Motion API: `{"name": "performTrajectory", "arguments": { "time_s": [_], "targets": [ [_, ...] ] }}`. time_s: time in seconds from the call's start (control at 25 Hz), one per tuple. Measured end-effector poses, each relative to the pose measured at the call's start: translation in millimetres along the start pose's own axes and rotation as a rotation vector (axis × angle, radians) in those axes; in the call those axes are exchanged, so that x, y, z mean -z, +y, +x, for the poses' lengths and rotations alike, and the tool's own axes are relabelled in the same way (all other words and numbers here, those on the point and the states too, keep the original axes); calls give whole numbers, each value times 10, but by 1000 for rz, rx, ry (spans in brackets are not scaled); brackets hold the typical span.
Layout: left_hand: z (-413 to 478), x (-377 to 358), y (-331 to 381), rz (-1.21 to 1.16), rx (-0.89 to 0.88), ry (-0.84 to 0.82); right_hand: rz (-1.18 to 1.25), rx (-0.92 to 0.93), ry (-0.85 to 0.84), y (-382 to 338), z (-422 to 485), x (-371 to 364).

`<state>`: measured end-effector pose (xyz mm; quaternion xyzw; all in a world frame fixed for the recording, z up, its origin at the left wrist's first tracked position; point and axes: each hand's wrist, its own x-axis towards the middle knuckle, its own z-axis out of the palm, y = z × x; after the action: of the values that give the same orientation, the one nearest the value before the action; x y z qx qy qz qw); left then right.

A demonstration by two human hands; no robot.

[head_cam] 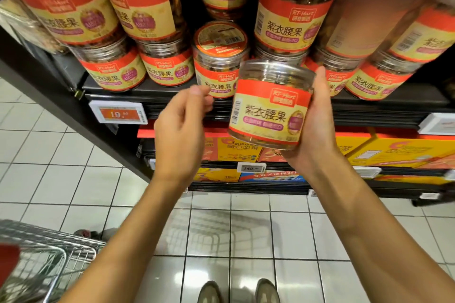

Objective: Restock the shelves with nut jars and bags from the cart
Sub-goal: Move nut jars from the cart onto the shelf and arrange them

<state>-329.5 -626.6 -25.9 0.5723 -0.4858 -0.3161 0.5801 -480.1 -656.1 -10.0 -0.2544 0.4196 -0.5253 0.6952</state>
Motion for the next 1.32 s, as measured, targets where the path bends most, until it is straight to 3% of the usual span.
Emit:
{"name": "performTrajectory", "arguments": {
  "time_s": [0.08, 0.16, 0.24, 0.32, 0.48, 0.56, 0.72, 0.88, 1.04, 1.2, 1.32],
  "targets": [
    [30, 60, 241, -253, 154, -164, -122, 51, 21, 7, -14, -182],
    [22, 4, 384, -215, 74, -241, -208, 113, -90, 35, -49, -353],
    [7, -42, 479, -125, 28, -99, -197, 170, -249, 60, -96, -453],
    [41, -32, 443, -102, 7, 38, -244, 187, -287, 39, -186, -477],
    [143, 58, 438, -206, -10, 149, -461, 469, -50, 113, -496, -346],
    [173, 29, 509, -216, -58, 144, -502, 528, -134, 199, -627, -354],
    [361, 5, 543, -346, -156, 35, -466, 559, -173, 105, -445, -441],
    [569, 29, 417, -93, -140, 41, -474, 512, -112, 17, -99, -431],
    [635, 86, 254, -85, -104, -102, -514, 531, -112, 34, 99, -430],
    [549, 159, 68, -212, -75, -117, -591, 701, 92, 143, 81, -379],
    [456, 154, 25, -163, -108, -186, -652, 676, 62, 227, 62, -394]
  ]
}}
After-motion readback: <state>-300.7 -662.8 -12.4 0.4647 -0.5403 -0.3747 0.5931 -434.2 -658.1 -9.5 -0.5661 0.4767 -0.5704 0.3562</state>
